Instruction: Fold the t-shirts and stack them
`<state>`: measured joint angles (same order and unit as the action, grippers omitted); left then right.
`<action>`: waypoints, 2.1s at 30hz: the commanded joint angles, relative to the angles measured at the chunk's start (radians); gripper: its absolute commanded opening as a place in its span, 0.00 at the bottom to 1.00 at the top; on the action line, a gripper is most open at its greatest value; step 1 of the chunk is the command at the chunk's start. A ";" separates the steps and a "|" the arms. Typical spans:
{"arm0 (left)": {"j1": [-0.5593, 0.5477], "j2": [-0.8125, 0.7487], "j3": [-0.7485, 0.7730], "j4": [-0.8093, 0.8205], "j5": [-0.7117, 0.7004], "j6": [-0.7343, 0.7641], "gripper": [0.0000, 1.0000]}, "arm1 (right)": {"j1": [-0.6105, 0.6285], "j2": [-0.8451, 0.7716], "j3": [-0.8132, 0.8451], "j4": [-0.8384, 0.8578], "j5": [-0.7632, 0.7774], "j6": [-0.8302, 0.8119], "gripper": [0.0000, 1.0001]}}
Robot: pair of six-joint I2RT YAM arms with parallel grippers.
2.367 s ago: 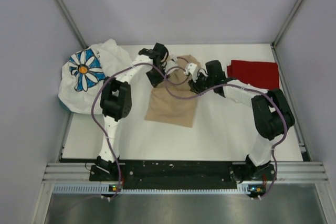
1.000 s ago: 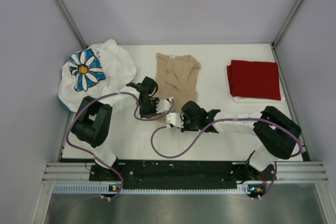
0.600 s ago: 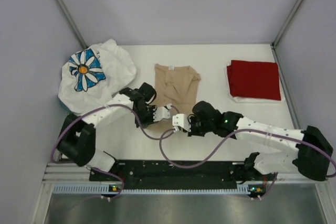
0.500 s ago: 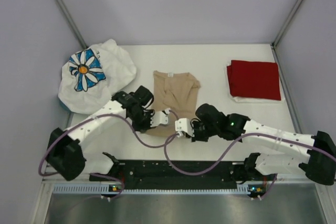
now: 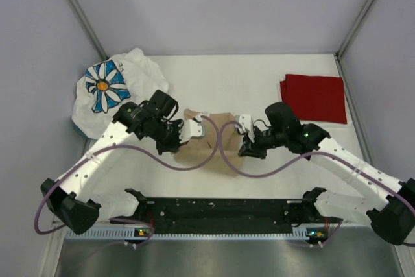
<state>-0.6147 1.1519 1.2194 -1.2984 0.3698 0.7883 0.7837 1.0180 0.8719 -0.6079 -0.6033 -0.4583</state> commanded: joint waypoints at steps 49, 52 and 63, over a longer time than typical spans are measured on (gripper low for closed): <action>0.293 0.830 0.508 0.585 -0.135 -0.471 0.49 | -0.512 0.751 0.262 0.428 0.174 1.019 0.81; 0.305 0.809 0.433 0.580 -0.048 -0.566 0.53 | -0.494 0.775 0.205 0.528 0.146 1.122 0.82; 0.400 0.887 0.302 0.677 0.135 -0.762 0.45 | -0.456 0.933 0.119 0.856 0.019 1.388 0.77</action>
<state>-0.2352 1.9987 1.5211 -0.6800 0.4053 0.0998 0.3161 1.8835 1.0195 0.0822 -0.5270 0.7990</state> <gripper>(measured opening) 0.474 0.773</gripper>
